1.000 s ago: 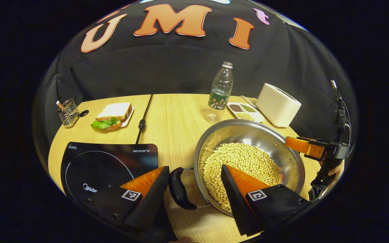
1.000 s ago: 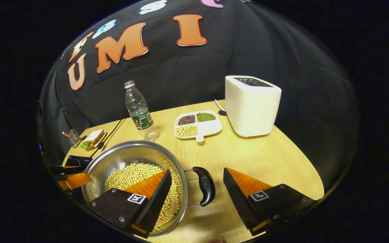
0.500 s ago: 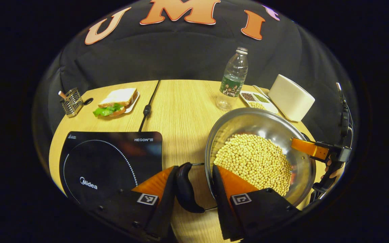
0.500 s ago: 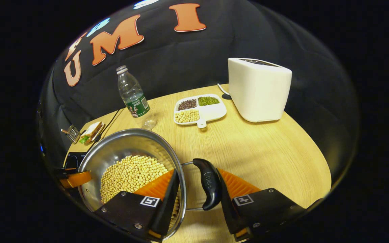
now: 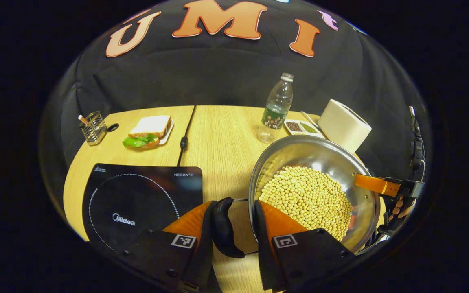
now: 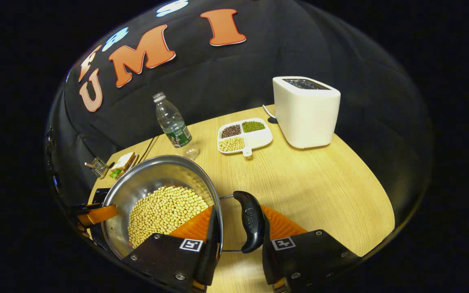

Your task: First push the handle of the pot to place it horizontally, then grasp the pot with both hands and set it on the induction cooktop.

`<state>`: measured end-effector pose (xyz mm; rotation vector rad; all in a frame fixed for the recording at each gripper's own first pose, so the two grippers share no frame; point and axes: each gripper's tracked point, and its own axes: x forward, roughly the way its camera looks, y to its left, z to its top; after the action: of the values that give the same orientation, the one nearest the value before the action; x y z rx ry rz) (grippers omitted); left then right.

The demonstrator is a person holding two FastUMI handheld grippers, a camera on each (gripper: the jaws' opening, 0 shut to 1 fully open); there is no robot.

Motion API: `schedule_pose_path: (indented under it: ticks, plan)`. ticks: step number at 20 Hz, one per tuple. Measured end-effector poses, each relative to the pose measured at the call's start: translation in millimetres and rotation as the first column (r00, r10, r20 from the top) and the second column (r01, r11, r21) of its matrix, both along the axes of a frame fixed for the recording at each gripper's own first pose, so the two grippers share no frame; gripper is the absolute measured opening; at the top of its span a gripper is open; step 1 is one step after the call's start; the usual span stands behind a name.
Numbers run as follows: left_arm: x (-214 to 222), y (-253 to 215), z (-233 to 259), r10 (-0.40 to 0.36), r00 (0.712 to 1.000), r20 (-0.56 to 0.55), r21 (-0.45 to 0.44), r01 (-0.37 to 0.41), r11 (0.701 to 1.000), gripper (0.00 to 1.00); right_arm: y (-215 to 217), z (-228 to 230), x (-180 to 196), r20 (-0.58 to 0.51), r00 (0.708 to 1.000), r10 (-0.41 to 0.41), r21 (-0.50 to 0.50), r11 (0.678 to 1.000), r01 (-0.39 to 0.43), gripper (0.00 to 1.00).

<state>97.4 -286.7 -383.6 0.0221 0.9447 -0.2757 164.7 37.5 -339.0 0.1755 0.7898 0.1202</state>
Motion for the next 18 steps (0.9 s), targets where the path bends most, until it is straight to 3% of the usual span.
schedule_pose_path:
  ticks: [6, 18]
  plan:
    - [-1.6, 35.7, 47.1, 0.015, 0.999, 0.039, -0.001, -0.015, 1.000, 0.54, 32.5, 53.1, -13.4, 0.051, 0.998, 0.029, -0.003, 1.000, -0.029, 0.47]
    - [-16.9, 158.5, 98.2, 0.118, 0.990, 0.077, 0.027, -0.121, 0.992, 0.53, 143.9, 93.5, -44.3, 0.078, 0.988, 0.136, 0.019, 0.990, -0.138, 0.47]
